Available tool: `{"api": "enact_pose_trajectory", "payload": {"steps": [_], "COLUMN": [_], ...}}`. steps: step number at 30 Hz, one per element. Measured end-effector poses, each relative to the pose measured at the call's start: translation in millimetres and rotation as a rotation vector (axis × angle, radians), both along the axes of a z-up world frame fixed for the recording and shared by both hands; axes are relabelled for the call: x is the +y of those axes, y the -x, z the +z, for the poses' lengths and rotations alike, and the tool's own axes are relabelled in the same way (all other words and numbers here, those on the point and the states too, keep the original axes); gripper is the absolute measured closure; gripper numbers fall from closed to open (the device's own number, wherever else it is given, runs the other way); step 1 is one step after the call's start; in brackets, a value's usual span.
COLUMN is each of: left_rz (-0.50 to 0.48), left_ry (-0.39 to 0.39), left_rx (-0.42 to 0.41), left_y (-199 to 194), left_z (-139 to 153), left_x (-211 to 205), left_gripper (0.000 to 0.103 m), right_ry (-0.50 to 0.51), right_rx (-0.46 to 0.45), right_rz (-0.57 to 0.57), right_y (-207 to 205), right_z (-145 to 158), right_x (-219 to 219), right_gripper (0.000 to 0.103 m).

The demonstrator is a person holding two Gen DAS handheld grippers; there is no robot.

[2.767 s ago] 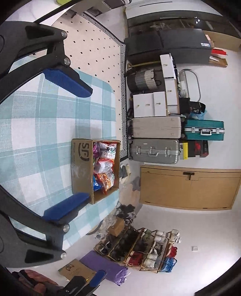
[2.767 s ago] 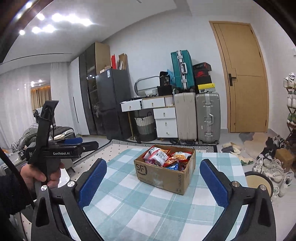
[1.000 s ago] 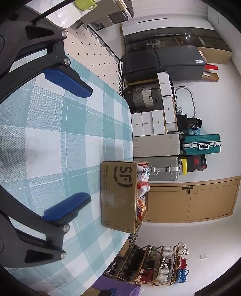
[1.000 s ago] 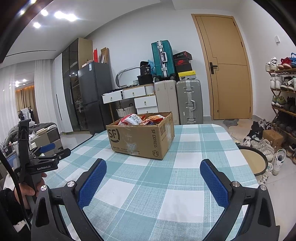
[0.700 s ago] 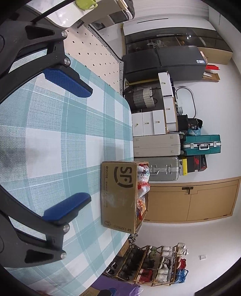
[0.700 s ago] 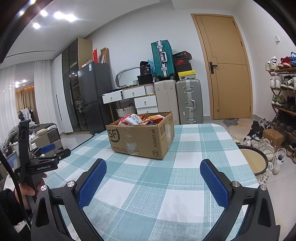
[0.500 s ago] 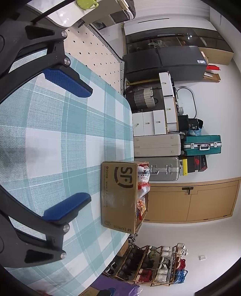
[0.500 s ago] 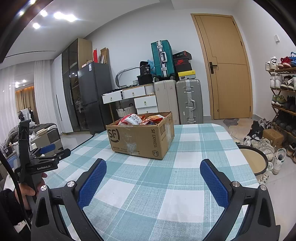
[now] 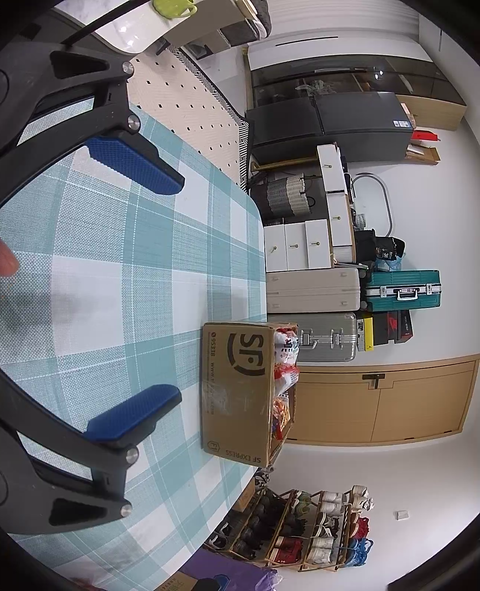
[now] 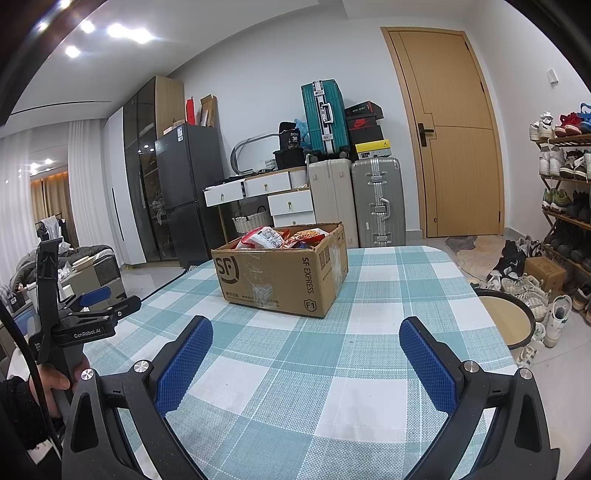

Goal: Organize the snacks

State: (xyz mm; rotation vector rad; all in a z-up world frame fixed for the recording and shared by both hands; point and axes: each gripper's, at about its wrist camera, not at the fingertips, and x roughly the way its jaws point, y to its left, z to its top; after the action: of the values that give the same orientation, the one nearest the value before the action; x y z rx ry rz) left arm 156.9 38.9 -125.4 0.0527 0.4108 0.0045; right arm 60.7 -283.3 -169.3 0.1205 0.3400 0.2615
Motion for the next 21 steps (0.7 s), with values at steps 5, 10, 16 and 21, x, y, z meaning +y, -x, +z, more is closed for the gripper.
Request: {"api": "enact_pose_trajectory", "payload": {"steps": [5, 10, 16, 21], "left_rz": [-0.007, -0.004, 0.008, 0.016], "left_ry": [0.003, -0.006, -0.005, -0.005], "left_rx": [0.001, -0.003, -0.004, -0.004], "left_y": [0.0, 1.0, 1.5, 0.8], "left_z": [0.0, -1.7, -2.0, -3.4], "left_x": [0.0, -3.9, -4.2, -6.9], "left_gripper": [0.0, 0.0, 0.0, 0.0], "right_ry": [0.0, -0.001, -0.001, -0.001], "right_rx": [0.0, 0.0, 0.0, 0.0], "right_rz": [0.0, 0.0, 0.0, 0.0], "right_y": [-0.3, -0.2, -0.2, -0.3], "right_z": [0.3, 0.1, -0.1, -0.2], "right_x": [0.0, 0.1, 0.1, 0.2], "right_gripper": [0.0, 0.0, 0.0, 0.0]}}
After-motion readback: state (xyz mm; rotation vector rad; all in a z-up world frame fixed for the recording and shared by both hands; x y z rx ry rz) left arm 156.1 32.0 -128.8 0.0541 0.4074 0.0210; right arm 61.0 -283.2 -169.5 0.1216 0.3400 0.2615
